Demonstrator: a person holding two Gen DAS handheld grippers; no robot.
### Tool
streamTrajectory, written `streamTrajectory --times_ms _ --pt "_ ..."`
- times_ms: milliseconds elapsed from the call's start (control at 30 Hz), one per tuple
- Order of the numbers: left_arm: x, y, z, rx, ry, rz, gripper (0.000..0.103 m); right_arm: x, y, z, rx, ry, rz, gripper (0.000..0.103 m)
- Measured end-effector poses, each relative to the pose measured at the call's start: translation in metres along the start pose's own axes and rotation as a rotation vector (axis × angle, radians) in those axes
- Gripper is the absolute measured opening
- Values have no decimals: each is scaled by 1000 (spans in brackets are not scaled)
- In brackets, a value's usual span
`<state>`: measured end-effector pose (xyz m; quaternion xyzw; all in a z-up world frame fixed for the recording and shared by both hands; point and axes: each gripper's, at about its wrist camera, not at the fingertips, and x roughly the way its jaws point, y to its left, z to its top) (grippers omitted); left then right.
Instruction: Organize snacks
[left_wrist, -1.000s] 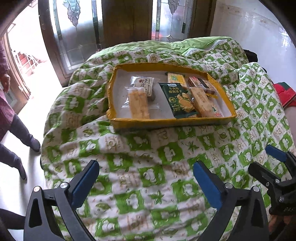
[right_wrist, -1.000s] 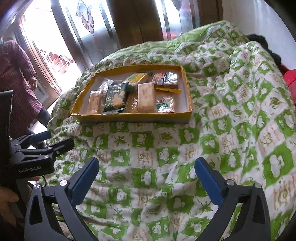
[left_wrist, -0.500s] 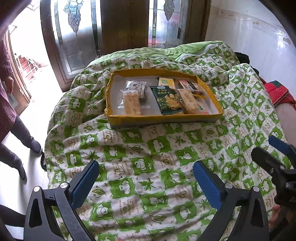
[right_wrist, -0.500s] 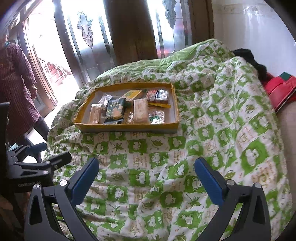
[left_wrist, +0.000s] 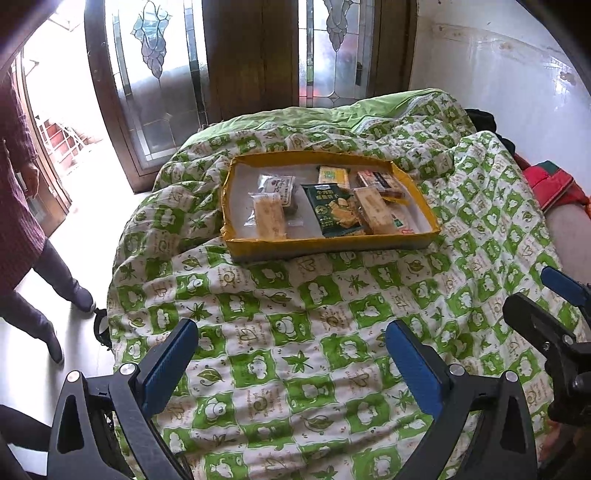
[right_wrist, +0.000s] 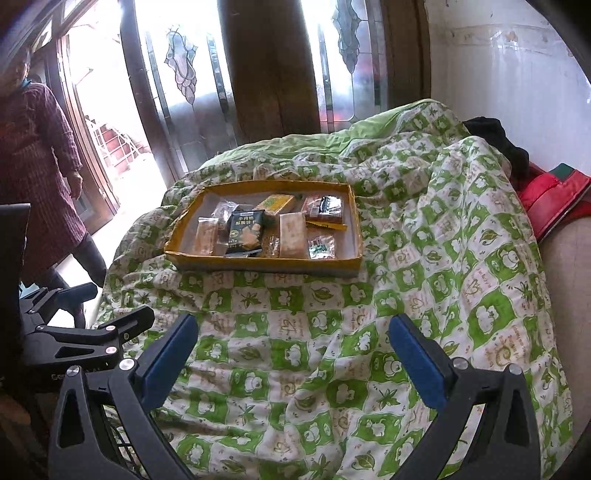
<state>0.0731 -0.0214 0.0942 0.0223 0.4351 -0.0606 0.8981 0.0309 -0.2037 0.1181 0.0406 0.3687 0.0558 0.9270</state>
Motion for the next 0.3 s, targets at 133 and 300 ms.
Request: streamTrajectory --times_ms 133,300 --pt "-6 1 1 -21 -24 -23 102 -4 0 1 6 -8 2 103" --pt "-8 2 1 -27 -47 -14 102 -4 0 1 7 -3 -2 103"
